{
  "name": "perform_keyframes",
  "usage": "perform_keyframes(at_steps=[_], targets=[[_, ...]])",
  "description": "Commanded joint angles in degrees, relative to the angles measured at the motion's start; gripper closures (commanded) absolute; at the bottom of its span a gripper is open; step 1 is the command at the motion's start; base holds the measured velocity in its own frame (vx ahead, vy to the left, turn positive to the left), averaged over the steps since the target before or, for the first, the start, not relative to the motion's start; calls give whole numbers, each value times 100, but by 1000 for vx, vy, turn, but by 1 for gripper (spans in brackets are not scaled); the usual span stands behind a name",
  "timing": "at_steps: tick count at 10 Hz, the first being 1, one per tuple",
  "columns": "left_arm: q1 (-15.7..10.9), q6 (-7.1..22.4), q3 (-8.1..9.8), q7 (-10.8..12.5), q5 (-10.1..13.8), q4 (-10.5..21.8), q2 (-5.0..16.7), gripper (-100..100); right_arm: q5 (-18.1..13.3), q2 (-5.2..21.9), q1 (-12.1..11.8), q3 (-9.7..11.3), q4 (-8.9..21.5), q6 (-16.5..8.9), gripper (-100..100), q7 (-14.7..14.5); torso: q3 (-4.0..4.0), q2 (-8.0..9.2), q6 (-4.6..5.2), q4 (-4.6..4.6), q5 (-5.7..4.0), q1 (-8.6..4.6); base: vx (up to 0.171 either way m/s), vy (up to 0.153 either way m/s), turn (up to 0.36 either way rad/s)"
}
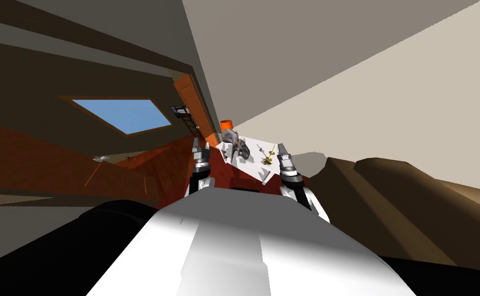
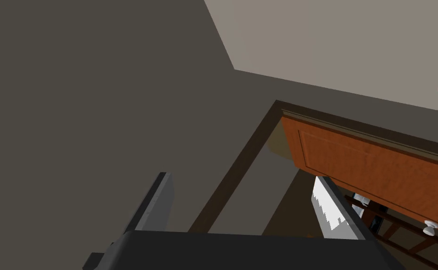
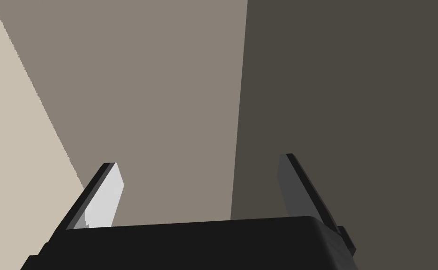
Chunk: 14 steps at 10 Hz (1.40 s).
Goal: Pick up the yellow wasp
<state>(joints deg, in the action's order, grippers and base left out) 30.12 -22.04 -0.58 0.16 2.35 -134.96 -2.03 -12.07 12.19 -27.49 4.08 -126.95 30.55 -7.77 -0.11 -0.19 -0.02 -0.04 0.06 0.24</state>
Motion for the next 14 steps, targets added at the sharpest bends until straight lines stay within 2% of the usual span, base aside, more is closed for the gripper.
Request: perform_keyframes(at_steps=[1,2,3,4,5,7,8,9,10,11,12,14], targets=[[0,0,0,0,0,0,0,0,-98,74,76,70,191,-20,-100,-60,0,0,0,0,0,0,34,47,48],[0,0,0,0,0,0,0,0,-219,253,133,123,390,-3,-100,-104,2,4,2,0,-1,-5,25,48,112],[0,0,0,0,0,0,0,0,-219,253,133,123,418,-3,-100,-104,4,7,0,1,-1,-5,23,29,43],[0,0,1,0,0,0,0,0,-347,440,192,178,633,15,-100,-151,5,10,3,2,-2,-12,28,45,104],[0,0,0,0,0,0,0,0,-347,440,192,178,655,15,-100,-151,5,9,1,2,-2,-8,29,37,50],[0,0,0,0,0,0,0,0,-618,830,318,297,1054,53,-100,-252,4,6,1,1,-2,-10,46,54,151],[0,0,0,0,0,0,0,0,-618,830,318,297,1158,53,-100,-252,0,-1,0,0,0,-2,51,51,53],[1,0,1,0,0,0,0,0,-760,1032,383,361,1380,72,-100,-309,0,0,3,0,-1,-4,52,43,121],[0,0,0,0,0,0,0,0,-760,1032,383,361,1421,72,-100,-309,0,0,1,0,-1,-8,37,29,51],[0,0,1,0,0,0,0,0,-906,1237,449,428,1599,89,-100,-371,2,5,4,1,-2,-12,40,45,129],[0,0,0,0,0,0,0,0,-906,1237,449,428,1692,89,-100,-371,3,5,1,1,-1,-7,32,41,60],[0,0,0,0,0,0,0,0,-1208,1630,579,570,2115,115,-100,-519,3,6,2,1,-1,-5,50,67,163]])
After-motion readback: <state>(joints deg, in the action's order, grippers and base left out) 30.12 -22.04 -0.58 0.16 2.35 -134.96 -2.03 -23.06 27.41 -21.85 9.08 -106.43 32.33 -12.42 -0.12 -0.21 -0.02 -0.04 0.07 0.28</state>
